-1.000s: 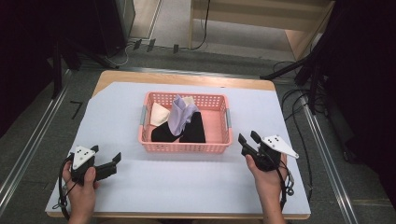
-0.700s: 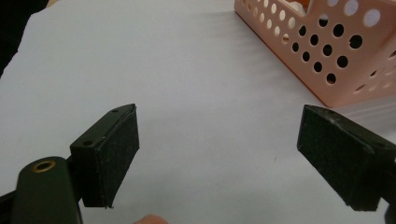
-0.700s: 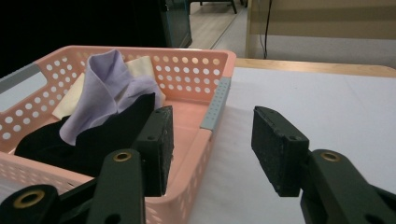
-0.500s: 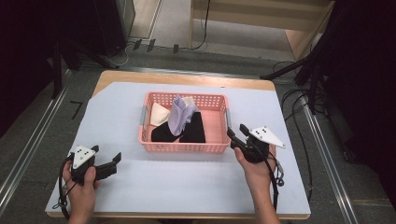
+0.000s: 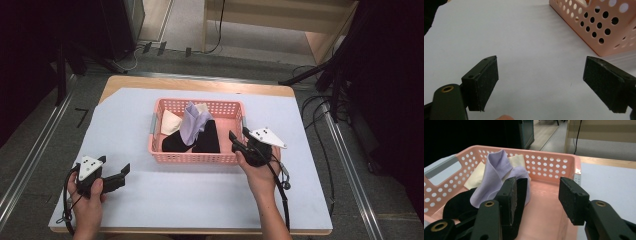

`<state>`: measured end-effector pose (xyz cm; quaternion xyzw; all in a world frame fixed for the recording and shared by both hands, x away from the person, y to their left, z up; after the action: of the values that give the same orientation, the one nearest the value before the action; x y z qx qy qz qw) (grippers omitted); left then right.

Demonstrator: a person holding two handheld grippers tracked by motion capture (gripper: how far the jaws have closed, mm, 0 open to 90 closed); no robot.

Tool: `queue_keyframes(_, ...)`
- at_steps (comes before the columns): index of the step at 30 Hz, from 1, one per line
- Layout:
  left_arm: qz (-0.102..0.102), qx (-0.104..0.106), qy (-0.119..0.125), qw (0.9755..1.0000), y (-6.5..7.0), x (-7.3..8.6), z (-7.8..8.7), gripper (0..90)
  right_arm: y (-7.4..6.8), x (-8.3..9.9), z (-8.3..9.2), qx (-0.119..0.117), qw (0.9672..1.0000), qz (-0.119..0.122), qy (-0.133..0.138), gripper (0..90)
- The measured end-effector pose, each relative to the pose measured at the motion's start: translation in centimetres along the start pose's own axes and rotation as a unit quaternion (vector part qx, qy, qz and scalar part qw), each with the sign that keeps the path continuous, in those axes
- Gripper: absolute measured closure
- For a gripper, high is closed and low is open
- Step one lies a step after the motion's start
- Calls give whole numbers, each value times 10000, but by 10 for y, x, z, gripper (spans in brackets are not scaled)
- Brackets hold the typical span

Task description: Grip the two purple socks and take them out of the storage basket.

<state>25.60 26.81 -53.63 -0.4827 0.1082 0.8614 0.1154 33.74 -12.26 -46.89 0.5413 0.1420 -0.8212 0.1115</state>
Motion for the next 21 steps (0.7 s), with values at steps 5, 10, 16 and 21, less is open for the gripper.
queue_keyframes(5,8,14,-7,10000,0,0,0,140,-8,2,-11,40,9999,8,-114,495)
queue_keyframes(10,-10,9,24,10000,0,0,0,140,-16,1,-21,17,10000,48,-81,492)
queue_keyframes(16,-11,19,23,10000,0,0,0,140,-30,0,-33,-18,9998,94,-199,489)
queue_keyframes(21,-20,17,15,10000,0,0,0,140,-40,-3,-42,-89,9997,18,-246,488)
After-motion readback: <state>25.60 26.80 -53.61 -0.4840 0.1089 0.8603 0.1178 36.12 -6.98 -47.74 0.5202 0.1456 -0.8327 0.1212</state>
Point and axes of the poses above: each handheld gripper's, and its own axes: z roughly backward along the jaws, x roughly out of its underside, y roughly to its right, the point moved 6 cm from there along -z, roughly forward along the jaws, and after that the axes turned 4 degrees about x, right-handed, at the moved point
